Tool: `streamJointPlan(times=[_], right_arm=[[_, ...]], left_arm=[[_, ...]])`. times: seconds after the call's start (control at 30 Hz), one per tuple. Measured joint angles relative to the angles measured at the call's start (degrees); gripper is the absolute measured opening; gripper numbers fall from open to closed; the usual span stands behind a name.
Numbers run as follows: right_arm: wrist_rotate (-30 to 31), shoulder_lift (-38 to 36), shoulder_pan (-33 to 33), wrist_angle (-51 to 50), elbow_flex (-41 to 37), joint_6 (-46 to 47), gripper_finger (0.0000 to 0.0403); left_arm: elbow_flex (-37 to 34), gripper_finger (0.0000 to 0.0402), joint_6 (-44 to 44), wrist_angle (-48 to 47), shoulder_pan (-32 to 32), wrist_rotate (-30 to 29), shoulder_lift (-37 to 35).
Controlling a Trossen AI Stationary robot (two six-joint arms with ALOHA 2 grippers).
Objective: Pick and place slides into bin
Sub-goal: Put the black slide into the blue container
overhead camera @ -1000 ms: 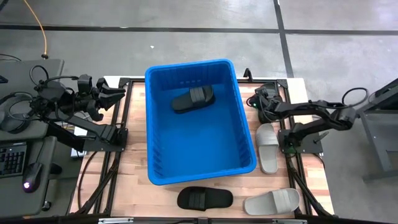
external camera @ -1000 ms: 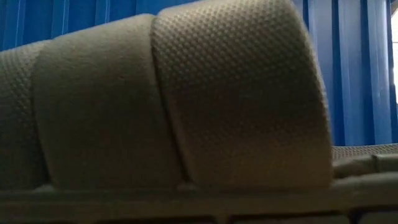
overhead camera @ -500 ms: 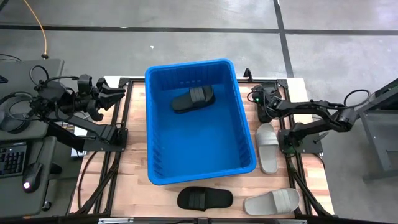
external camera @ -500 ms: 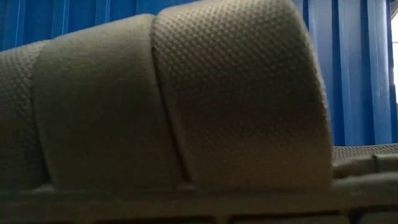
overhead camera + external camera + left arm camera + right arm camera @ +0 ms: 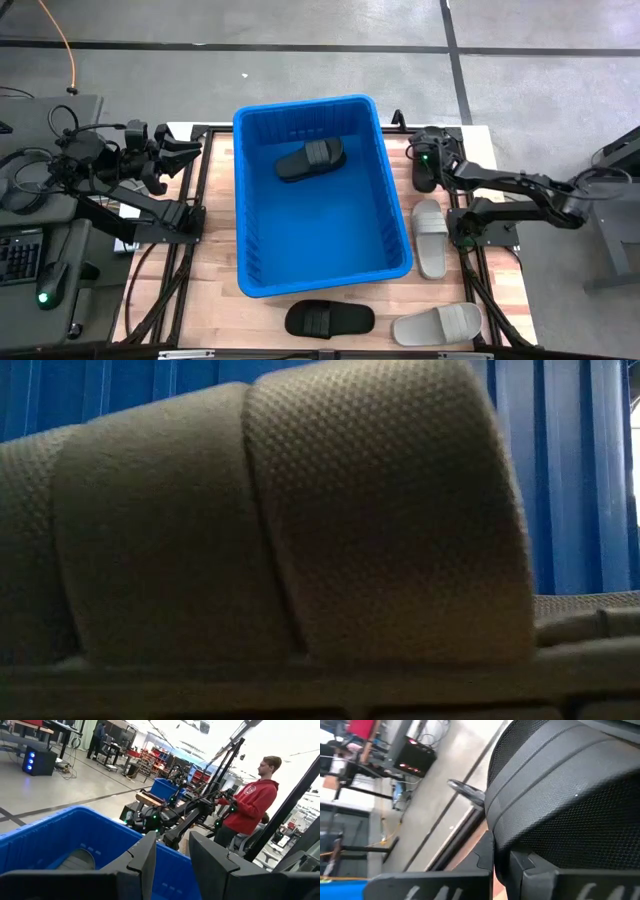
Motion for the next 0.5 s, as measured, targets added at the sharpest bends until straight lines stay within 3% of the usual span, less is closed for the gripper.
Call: streamJointPlan(times=[0.27,0.5], right_arm=[[-0.9,-10.5,1.5,1.7,0.9,-5.0,0.0000],[-0.4,-18.8,1.5,1.8,8.1,-13.7,0.0000]], left_arm=[[0.0,0.0108,1.0,-0.1,0.0,-1.6,0.2],[0.0,0.0108,1.2,0.0,0.0,-1.0,0.2]])
